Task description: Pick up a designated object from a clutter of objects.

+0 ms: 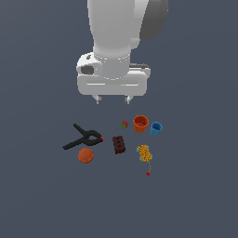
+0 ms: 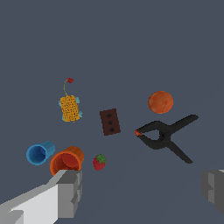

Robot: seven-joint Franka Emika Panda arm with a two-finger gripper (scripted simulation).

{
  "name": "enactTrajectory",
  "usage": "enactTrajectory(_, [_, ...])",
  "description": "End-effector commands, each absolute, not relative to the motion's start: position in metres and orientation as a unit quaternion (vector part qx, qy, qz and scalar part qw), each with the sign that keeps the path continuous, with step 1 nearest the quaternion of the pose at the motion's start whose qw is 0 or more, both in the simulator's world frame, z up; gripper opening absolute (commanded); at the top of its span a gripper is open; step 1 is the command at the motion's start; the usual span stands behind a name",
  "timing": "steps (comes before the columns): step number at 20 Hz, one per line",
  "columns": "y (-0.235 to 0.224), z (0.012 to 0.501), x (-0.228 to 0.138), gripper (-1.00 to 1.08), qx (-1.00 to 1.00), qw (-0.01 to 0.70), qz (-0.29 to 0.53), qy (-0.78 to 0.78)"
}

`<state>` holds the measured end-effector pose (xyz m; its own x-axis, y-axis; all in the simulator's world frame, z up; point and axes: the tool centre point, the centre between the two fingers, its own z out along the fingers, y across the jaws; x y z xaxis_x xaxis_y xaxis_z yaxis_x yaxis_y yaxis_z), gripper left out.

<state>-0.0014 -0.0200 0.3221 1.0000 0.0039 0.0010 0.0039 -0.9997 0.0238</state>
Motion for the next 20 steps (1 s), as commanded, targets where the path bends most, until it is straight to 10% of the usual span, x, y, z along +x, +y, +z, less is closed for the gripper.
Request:
enactTrajectory(1, [-0.020, 0.322, -0.001, 1.00, 1.000, 0.012, 0.001, 0.002])
enactTrajectory(20, [-0.011, 0.318, -0.001, 1.00, 1.000, 0.023, -0.004, 0.009])
